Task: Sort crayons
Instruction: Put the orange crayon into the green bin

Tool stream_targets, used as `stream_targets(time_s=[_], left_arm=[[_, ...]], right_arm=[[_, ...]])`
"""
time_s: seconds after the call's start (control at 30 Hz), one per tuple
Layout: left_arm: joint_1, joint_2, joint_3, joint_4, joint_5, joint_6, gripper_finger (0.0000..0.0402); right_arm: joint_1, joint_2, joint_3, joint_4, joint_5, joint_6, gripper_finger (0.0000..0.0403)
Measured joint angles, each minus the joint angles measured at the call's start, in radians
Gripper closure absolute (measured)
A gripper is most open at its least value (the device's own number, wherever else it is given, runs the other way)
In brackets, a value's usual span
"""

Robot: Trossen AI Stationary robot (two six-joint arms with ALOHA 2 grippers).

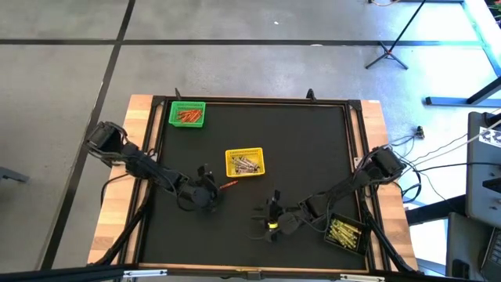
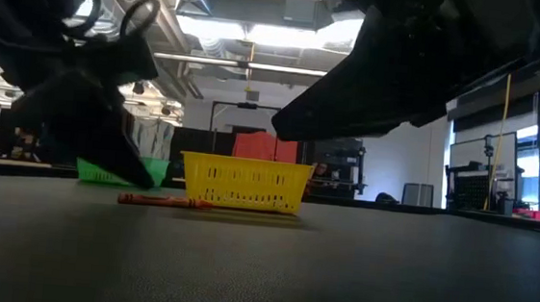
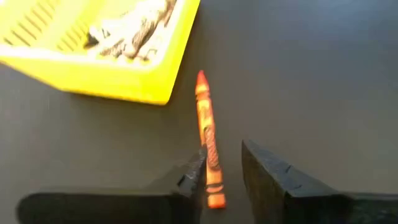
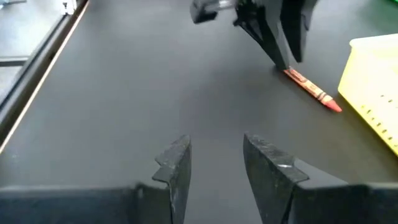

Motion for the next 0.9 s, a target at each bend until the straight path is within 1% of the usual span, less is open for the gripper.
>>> stream_targets(time_s=[0.13, 0.23, 0.37, 0.5, 0.67, 0.73, 0.9], left_arm=[[0.028, 0.025, 0.0, -0.006, 0.015, -0.007, 0.03], [0.034, 0.046, 0.0, -0.006, 0.017, -0.007, 0.0297], [0.038, 0.069, 0.001, 0.002, 0.053, 0.006, 0.0301], [0.039, 0.074, 0.003, 0.006, 0.076, 0.014, 0.0327], [0.038, 0.07, 0.003, 0.002, 0.083, 0.016, 0.0387], [0.032, 0.063, 0.003, 0.001, 0.089, 0.016, 0.0394], [-0.021, -0.001, 0.0, -0.024, 0.135, 0.027, 0.0387]], right_arm=[[0.0, 0.021, 0.0, 0.041, 0.009, 0.0, 0.026], [0.0, 0.04, 0.0, 0.076, 0.01, -0.002, 0.026], [0.0, 0.065, 0.0, 0.102, 0.011, -0.003, 0.026], [0.0, 0.074, 0.0, 0.119, 0.016, 0.026, 0.026], [0.001, 0.074, 0.0, 0.17, 0.018, 0.027, 0.026], [0.001, 0.073, 0.0, 0.172, 0.018, 0.027, 0.026], [0.001, 0.073, 0.0, 0.17, 0.018, 0.029, 0.026]])
